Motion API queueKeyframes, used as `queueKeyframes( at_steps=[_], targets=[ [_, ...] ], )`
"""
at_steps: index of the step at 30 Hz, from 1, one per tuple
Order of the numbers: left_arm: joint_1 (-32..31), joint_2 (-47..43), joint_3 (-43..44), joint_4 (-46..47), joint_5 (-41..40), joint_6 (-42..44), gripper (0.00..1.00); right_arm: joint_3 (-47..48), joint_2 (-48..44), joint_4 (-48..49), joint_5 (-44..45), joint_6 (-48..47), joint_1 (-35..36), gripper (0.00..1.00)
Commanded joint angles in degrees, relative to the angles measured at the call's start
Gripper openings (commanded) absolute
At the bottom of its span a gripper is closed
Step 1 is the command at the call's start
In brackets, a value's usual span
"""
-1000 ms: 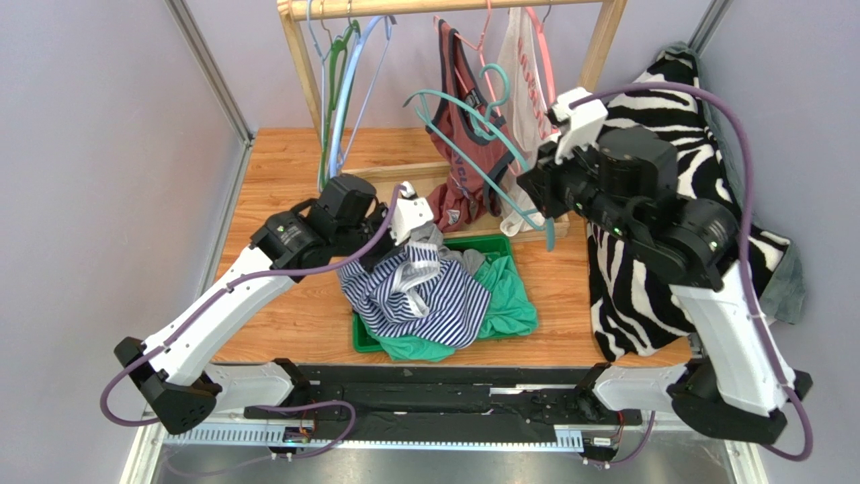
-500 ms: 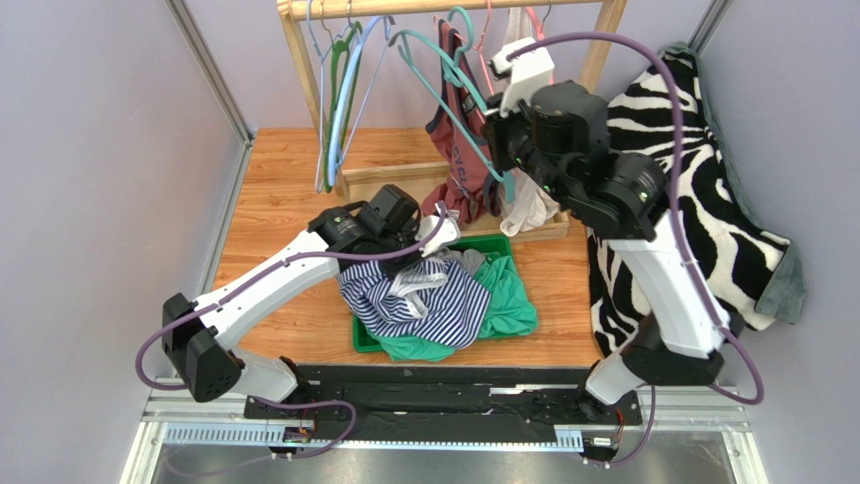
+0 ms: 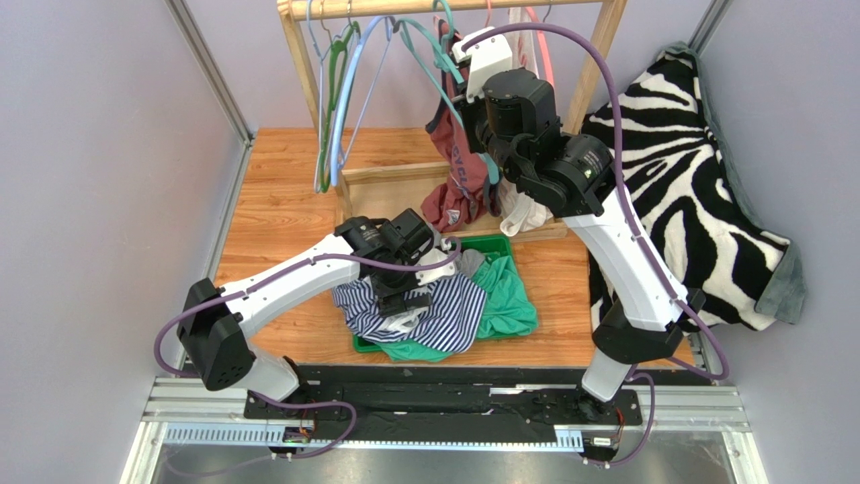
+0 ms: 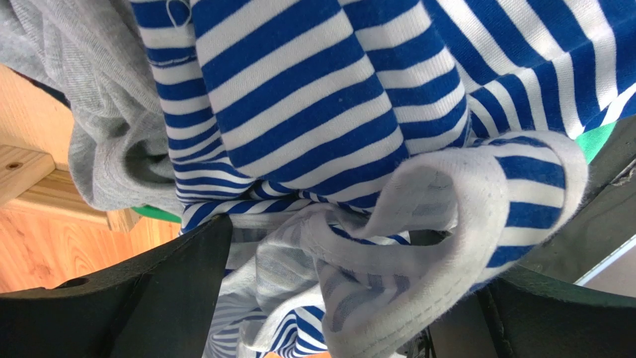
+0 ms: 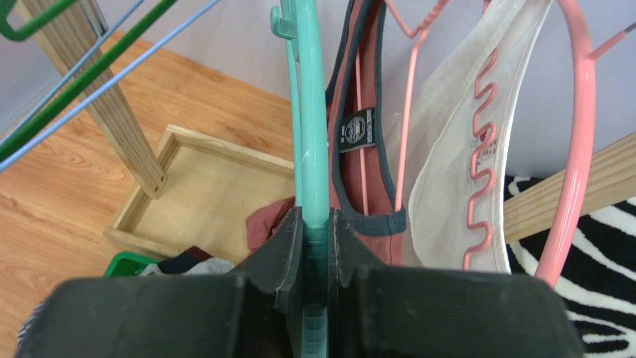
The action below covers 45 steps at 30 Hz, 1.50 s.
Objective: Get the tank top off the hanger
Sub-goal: Place the tank top in the bin, then place the hanger at the clothesline.
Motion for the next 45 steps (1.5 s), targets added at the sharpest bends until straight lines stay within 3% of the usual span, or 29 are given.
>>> queueKeyframes(
  at_steps=[1,7,10,19,27,32,45],
  targets=[
    [-0.3,-3.0,2.4,-1.9,-1.0,-0.8,0.98,3.5,0.9,7.3,2.4,-2.9,0.3,0.00],
    [-0.3,-6.7,17.8,-8.4,0.1,-2.0,0.98,4.3,3.2,10.4,3.7,-4.8,0.2,0.00],
    [-0.3,-9.6,23.7,-12.7,4.6,0.2,0.99,4.5,4.0,12.1,4.2,-6.0,-0.1,0.00],
    [-0.3,-24.7,30.4,-5.4,6.9,3.3,0.99,5.7,7.1,15.0,2.4,-6.3,-1.7,0.00],
    [0.1,-26.8,42.1,-7.3,5.2,4.7,0.99,5.3,10.2,16.9,-0.9,-4.7,-3.6,0.00],
    [1.3,-27.6,43.1,-6.5,2.6,5.3,0.99,4.8,10.9,16.8,-0.7,-4.7,-3.6,0.00],
    [3.5,-25.4,44.5,-4.1,0.2,5.3,0.99,-7.3,6.6,16.5,-4.9,-0.6,-3.6,0.00]
  ],
)
